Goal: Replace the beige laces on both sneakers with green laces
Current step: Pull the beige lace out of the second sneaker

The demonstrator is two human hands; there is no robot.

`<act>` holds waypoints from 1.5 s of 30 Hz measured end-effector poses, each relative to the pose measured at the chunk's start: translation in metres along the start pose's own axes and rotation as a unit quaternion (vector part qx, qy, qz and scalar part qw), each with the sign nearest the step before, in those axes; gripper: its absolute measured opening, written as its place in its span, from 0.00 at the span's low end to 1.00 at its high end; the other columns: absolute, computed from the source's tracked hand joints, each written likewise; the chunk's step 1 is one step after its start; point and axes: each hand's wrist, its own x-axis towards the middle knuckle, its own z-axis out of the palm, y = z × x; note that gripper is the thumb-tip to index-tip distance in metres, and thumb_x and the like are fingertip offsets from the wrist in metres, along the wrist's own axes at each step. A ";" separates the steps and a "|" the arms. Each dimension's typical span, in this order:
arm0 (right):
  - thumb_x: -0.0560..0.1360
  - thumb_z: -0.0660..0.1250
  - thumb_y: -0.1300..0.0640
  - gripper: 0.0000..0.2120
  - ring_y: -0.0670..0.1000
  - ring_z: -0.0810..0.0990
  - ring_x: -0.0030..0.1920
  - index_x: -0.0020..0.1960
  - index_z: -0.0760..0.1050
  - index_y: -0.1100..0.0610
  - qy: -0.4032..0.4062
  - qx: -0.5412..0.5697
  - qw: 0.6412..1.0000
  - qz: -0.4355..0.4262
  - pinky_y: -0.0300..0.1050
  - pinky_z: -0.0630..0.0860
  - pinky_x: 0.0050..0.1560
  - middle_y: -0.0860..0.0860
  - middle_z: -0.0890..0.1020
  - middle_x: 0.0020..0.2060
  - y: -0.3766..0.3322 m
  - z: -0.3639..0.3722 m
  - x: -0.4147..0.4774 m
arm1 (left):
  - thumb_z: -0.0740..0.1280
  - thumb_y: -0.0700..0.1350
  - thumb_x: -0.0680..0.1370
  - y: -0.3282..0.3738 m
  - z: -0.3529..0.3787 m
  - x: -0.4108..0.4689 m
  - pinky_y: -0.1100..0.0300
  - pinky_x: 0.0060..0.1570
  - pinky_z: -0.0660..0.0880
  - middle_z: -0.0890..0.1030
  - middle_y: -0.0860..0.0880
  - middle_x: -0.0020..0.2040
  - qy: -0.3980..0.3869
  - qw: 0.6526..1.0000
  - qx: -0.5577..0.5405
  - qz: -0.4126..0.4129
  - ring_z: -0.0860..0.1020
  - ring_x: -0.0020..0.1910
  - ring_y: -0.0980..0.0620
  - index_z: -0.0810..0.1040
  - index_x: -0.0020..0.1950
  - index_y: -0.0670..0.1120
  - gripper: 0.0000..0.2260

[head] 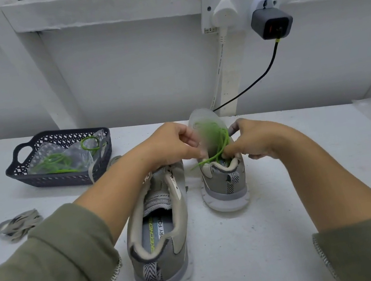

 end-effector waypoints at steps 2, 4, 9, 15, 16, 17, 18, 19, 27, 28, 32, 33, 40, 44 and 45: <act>0.68 0.76 0.50 0.23 0.47 0.71 0.38 0.58 0.70 0.51 -0.003 -0.021 1.000 -0.010 0.41 0.68 0.38 0.49 0.75 0.39 -0.003 -0.004 -0.007 | 0.79 0.40 0.67 0.000 -0.003 0.000 0.72 0.39 0.75 0.82 0.50 0.45 0.000 1.000 0.014 0.008 0.79 0.37 0.61 0.82 0.52 0.45 0.15; 0.68 0.75 0.43 0.25 0.44 0.73 0.40 0.57 0.69 0.51 0.026 -0.068 0.997 -0.025 0.42 0.70 0.38 0.47 0.76 0.42 -0.006 -0.001 -0.008 | 0.79 0.41 0.68 0.000 -0.005 0.001 0.71 0.42 0.75 0.82 0.50 0.47 0.009 0.999 0.038 0.015 0.80 0.38 0.60 0.82 0.50 0.48 0.14; 0.70 0.74 0.45 0.25 0.52 0.78 0.50 0.58 0.67 0.55 0.079 -0.074 0.994 -0.031 0.46 0.74 0.43 0.53 0.78 0.50 -0.007 0.013 0.000 | 0.78 0.40 0.68 0.001 -0.008 0.002 0.66 0.49 0.76 0.84 0.51 0.45 0.013 0.996 0.087 0.023 0.82 0.42 0.56 0.82 0.49 0.49 0.12; 0.69 0.76 0.58 0.25 0.47 0.73 0.38 0.58 0.64 0.49 0.073 -0.086 0.989 -0.092 0.42 0.70 0.31 0.50 0.73 0.43 -0.004 0.003 -0.017 | 0.79 0.40 0.67 -0.004 -0.007 0.001 0.64 0.49 0.77 0.84 0.52 0.42 0.013 0.993 0.115 0.030 0.82 0.42 0.57 0.83 0.46 0.50 0.11; 0.70 0.74 0.59 0.24 0.48 0.73 0.38 0.59 0.65 0.47 0.067 -0.097 0.985 -0.123 0.41 0.72 0.31 0.50 0.72 0.43 -0.004 0.000 -0.022 | 0.79 0.40 0.68 -0.005 -0.007 0.001 0.65 0.48 0.77 0.84 0.52 0.41 0.015 0.993 0.117 0.030 0.81 0.41 0.58 0.83 0.46 0.50 0.11; 0.71 0.72 0.59 0.22 0.48 0.73 0.38 0.59 0.67 0.46 0.066 -0.106 0.980 -0.154 0.40 0.72 0.32 0.50 0.72 0.45 -0.006 -0.002 -0.026 | 0.79 0.40 0.68 -0.006 -0.008 0.001 0.66 0.46 0.76 0.84 0.53 0.40 0.018 0.992 0.119 0.029 0.81 0.40 0.59 0.83 0.47 0.50 0.11; 0.72 0.70 0.58 0.19 0.48 0.73 0.39 0.58 0.70 0.44 0.071 -0.112 0.974 -0.184 0.39 0.71 0.32 0.49 0.71 0.46 -0.007 -0.002 -0.027 | 0.79 0.40 0.68 -0.007 -0.009 0.001 0.67 0.44 0.75 0.83 0.54 0.40 0.021 0.992 0.121 0.028 0.80 0.39 0.60 0.83 0.47 0.49 0.11; 0.73 0.69 0.56 0.14 0.47 0.73 0.40 0.56 0.73 0.43 0.084 -0.118 0.967 -0.208 0.37 0.68 0.33 0.48 0.70 0.46 -0.009 -0.001 -0.027 | 0.79 0.41 0.68 -0.007 -0.010 0.001 0.68 0.43 0.74 0.83 0.54 0.40 0.025 0.992 0.123 0.027 0.80 0.39 0.61 0.83 0.47 0.50 0.11; 0.69 0.75 0.48 0.10 0.53 0.76 0.45 0.42 0.81 0.54 0.106 -0.307 0.941 -0.093 0.44 0.74 0.42 0.54 0.77 0.42 -0.013 0.020 0.002 | 0.78 0.43 0.69 -0.008 -0.010 0.000 0.72 0.41 0.72 0.83 0.57 0.41 0.036 0.988 0.145 0.036 0.80 0.39 0.63 0.83 0.47 0.50 0.10; 0.67 0.76 0.49 0.12 0.54 0.75 0.45 0.41 0.77 0.55 0.113 -0.329 0.935 -0.072 0.44 0.72 0.41 0.53 0.74 0.40 -0.015 0.022 0.004 | 0.78 0.44 0.69 -0.008 -0.010 0.000 0.73 0.40 0.72 0.83 0.56 0.42 0.037 0.988 0.148 0.035 0.80 0.39 0.62 0.83 0.48 0.50 0.10; 0.70 0.72 0.59 0.13 0.57 0.72 0.51 0.46 0.67 0.55 0.159 -0.382 0.909 -0.052 0.49 0.69 0.46 0.53 0.67 0.45 -0.024 0.028 0.005 | 0.78 0.45 0.68 -0.008 -0.009 0.000 0.73 0.40 0.72 0.83 0.56 0.43 0.044 0.987 0.153 0.036 0.80 0.40 0.63 0.83 0.48 0.50 0.11; 0.70 0.71 0.61 0.13 0.57 0.72 0.52 0.46 0.67 0.55 0.161 -0.380 0.909 -0.056 0.49 0.70 0.47 0.54 0.67 0.46 -0.026 0.029 0.005 | 0.78 0.46 0.68 -0.009 -0.010 -0.001 0.73 0.41 0.72 0.83 0.56 0.43 0.046 0.986 0.154 0.038 0.80 0.40 0.63 0.83 0.49 0.50 0.11; 0.68 0.76 0.55 0.05 0.44 0.75 0.32 0.41 0.81 0.53 0.080 -0.234 0.963 -0.110 0.32 0.69 0.26 0.47 0.79 0.34 -0.022 0.006 -0.016 | 0.76 0.47 0.71 -0.011 -0.020 -0.009 0.64 0.50 0.77 0.84 0.54 0.44 0.087 0.985 0.141 0.048 0.82 0.44 0.59 0.83 0.48 0.50 0.08; 0.73 0.68 0.55 0.02 0.43 0.74 0.35 0.44 0.79 0.49 0.097 -0.206 0.958 -0.172 0.36 0.66 0.29 0.43 0.74 0.35 -0.026 0.002 -0.034 | 0.74 0.48 0.73 -0.010 -0.036 -0.022 0.64 0.50 0.75 0.83 0.55 0.43 0.110 0.977 0.174 0.051 0.81 0.44 0.58 0.83 0.48 0.50 0.06; 0.73 0.68 0.55 0.02 0.43 0.74 0.37 0.44 0.79 0.49 0.099 -0.202 0.956 -0.191 0.37 0.67 0.31 0.42 0.74 0.36 -0.029 0.005 -0.035 | 0.73 0.48 0.74 -0.010 -0.041 -0.027 0.64 0.49 0.74 0.83 0.56 0.43 0.112 0.975 0.186 0.049 0.81 0.44 0.58 0.83 0.48 0.50 0.05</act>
